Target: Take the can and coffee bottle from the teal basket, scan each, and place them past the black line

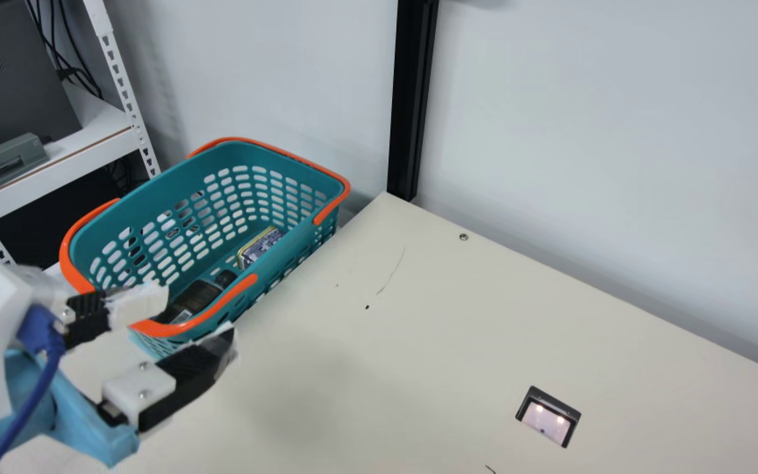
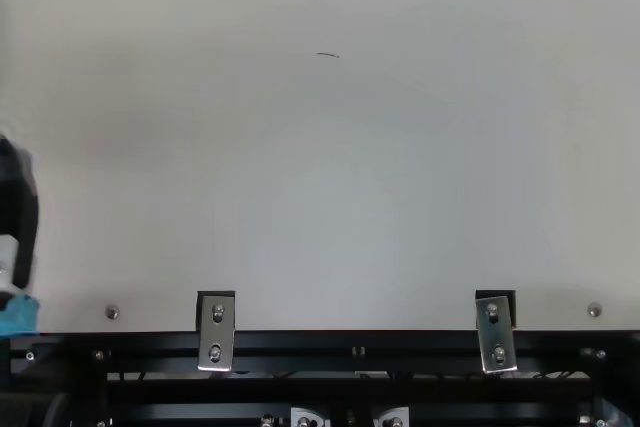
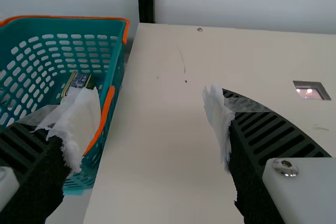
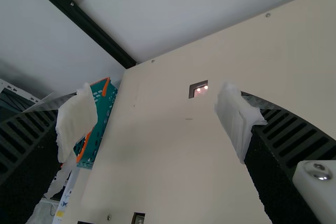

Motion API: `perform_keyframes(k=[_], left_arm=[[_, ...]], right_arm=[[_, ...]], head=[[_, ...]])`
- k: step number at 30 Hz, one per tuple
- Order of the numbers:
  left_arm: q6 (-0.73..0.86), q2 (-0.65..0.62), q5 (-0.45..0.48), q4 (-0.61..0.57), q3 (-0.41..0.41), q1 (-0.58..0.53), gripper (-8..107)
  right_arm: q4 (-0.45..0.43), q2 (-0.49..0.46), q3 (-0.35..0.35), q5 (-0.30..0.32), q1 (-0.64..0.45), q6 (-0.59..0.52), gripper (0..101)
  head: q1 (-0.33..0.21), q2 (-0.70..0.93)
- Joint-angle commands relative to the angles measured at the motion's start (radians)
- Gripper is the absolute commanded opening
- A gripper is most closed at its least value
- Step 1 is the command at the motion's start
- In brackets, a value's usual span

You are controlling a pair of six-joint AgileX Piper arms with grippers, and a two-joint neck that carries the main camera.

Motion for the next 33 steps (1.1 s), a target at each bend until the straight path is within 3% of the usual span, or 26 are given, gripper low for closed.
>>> perform_keyframes(k=[1,8,12,23,33], left_arm=[[-0.066,0.094,-0.026,0.027,-0.062,0.03,90],[-0.168,0.43,-0.125,0.097,-0.304,0.161,90],[-0.192,0.615,-0.129,0.141,-0.464,0.215,90],[-0.139,1.043,0.072,0.209,-0.846,0.259,90],[-0.074,1.3,0.203,0.259,-1.053,0.302,90]], right_arm=[[0.0,0.0,0.0,0.0,0.0,0.0,101],[0.0,0.0,0.0,0.0,0.0,0.0,101],[0.0,0.0,0.0,0.0,0.0,0.0,101],[0.0,0.0,0.0,0.0,0.0,0.0,101],[0.0,0.0,0.0,0.0,0.0,0.0,101]], head=[[-0.037,0.011],[-0.037,0.011],[-0.037,0.011],[-0.037,0.011],[-0.037,0.011]])
